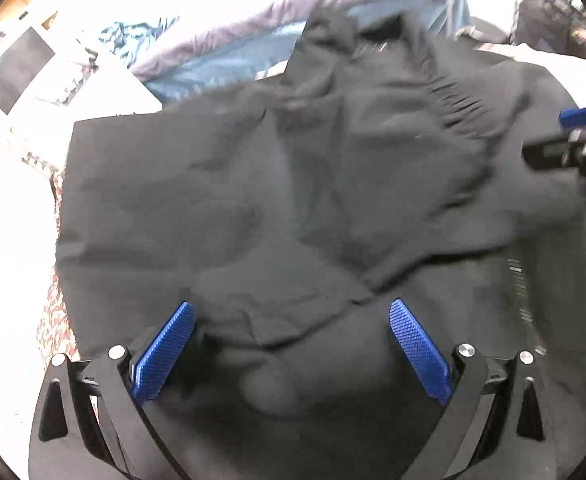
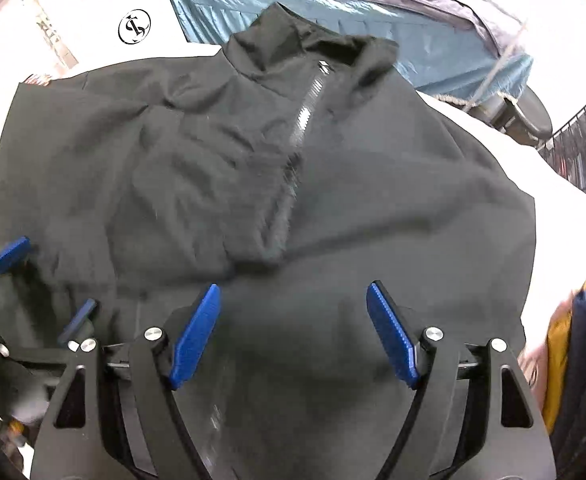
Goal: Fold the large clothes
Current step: 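Grasp the jacket hem with both grippers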
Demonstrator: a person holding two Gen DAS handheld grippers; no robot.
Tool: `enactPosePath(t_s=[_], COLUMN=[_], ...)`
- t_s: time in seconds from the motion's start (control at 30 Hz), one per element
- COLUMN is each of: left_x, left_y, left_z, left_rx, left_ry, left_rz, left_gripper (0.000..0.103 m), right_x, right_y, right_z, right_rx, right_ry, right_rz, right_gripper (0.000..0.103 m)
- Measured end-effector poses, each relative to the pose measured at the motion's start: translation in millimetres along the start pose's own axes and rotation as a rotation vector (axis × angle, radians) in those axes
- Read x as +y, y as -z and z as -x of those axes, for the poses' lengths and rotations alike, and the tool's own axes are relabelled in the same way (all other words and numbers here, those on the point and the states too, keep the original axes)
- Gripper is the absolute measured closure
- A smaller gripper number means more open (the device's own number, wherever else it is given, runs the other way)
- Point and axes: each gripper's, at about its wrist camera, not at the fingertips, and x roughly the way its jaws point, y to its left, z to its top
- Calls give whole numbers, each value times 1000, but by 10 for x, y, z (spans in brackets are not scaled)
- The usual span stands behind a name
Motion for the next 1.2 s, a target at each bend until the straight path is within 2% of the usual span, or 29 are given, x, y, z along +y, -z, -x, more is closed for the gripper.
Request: enactPosePath(t_s=[0.07,0.13,0.2,0.3,0.43,0.63,0.7,0.97,1.07,1.2], left_x=[5,1,49,95,195,629,793,1262,1347,1389], left_y=[164,300,454,744,1142,1535,1664,2279,2461,2592], left_z=[221,320,403,515,687,792,811,956,1046,1142], left_rx=[-57,-49,-32,9,56,116,130,167,163,170], left_ry=[60,78,72,38,38,23,18,97,133,174], left_rz=[35,69,93,73,84,177,223,368,380,359], left_gripper=[6,6,6,7,8,9,10,13,15,23], right_x=[-129,-263,-434,-681,-992,-1296,-1329,-1343,-1342,-1398], right_y=[215,495,824,1255,1766,2396,2545,3120,3257,3403], right_z=[22,104,141,161,222,302,335,403,428,453], right_rx=[24,52,95,142,191,250,256,308,333,354], right_ry=[-1,2,22,34,72,41,23,-50,-70,-103], right_rz=[-23,-52,-82,-136,-203,-294,-305,-298,-297,-301], right_gripper=[27,27,27,27,27,27,27,23,22,22])
